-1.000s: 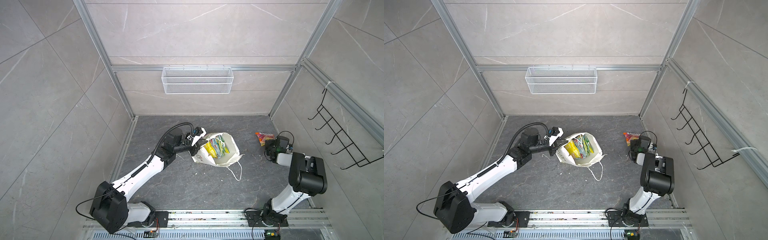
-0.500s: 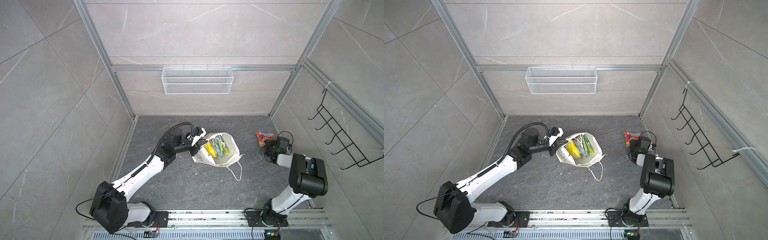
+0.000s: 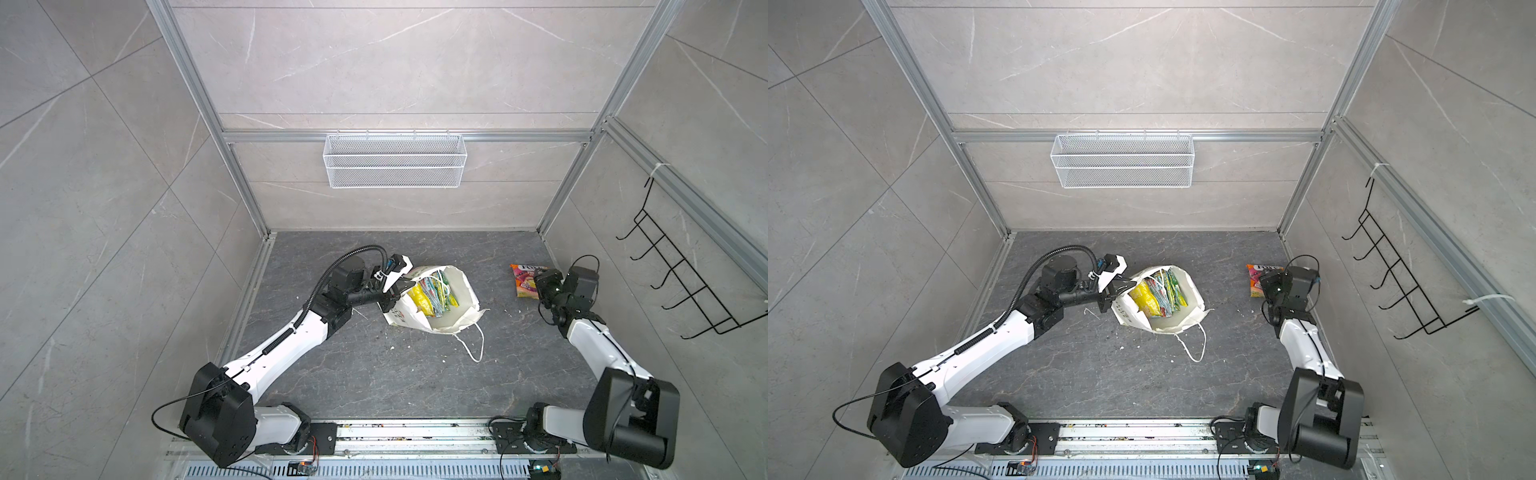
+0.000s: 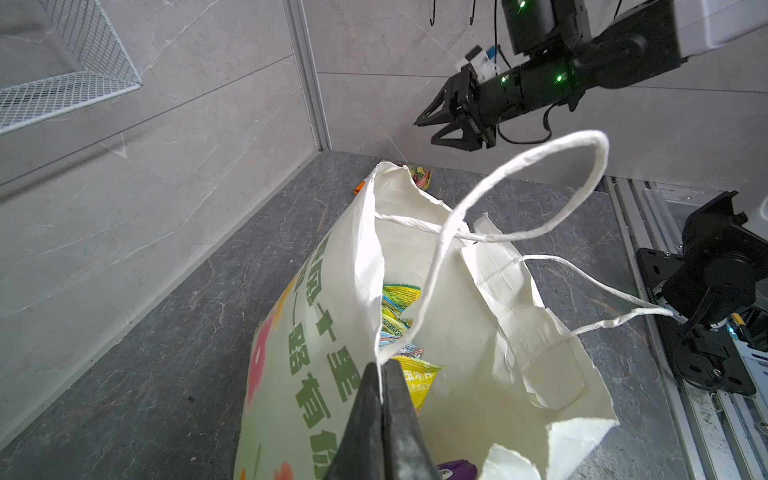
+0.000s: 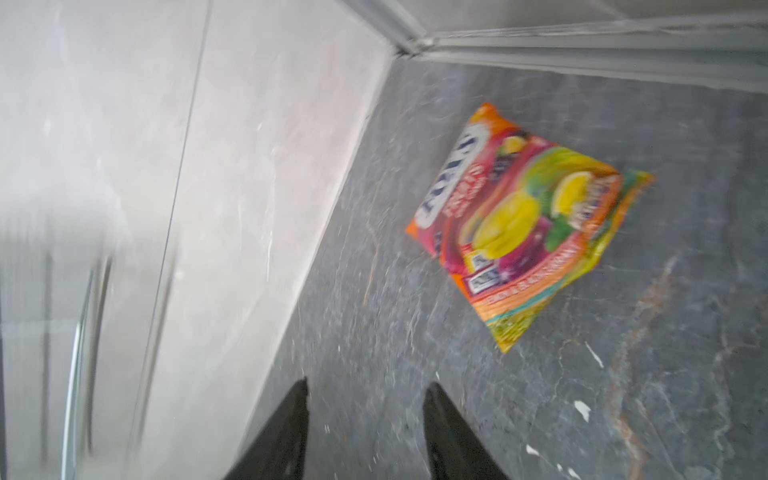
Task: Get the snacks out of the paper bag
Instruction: 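Move the empty right gripper back over the bag's mouth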
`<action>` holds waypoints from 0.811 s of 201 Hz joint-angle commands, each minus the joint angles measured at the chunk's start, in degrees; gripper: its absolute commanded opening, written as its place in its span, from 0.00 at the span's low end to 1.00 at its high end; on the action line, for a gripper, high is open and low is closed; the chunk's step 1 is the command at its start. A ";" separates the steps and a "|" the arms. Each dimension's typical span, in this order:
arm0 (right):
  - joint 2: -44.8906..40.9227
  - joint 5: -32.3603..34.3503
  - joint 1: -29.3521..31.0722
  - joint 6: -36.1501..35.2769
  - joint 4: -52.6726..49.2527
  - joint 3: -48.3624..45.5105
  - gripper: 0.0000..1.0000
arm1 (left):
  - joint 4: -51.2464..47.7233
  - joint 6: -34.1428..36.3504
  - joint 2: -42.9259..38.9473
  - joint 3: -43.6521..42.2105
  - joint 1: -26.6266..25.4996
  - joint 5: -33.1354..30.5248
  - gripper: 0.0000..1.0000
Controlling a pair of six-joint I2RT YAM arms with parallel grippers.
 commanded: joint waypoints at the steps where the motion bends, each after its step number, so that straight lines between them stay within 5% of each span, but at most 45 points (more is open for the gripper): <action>1: -6.50 -6.93 8.14 -18.98 -10.92 7.48 0.37 | 1.54 -0.38 -1.64 1.98 -0.35 3.55 0.00; 17: -9.43 -5.92 16.53 -27.74 -18.46 11.74 0.35 | 1.18 -0.10 -1.84 2.04 -0.30 3.74 0.00; 44: -13.39 -7.60 25.56 -30.99 -21.06 12.94 0.26 | 0.84 -0.47 -1.81 2.68 -0.30 4.32 0.00; 95: -13.11 5.29 42.35 -35.82 -25.11 11.58 0.23 | 0.96 -2.11 -0.17 3.77 -0.31 5.79 0.00; 163: -10.67 8.40 44.95 -27.93 -12.70 1.60 0.18 | -0.06 -2.94 -0.37 4.01 -0.30 6.04 0.00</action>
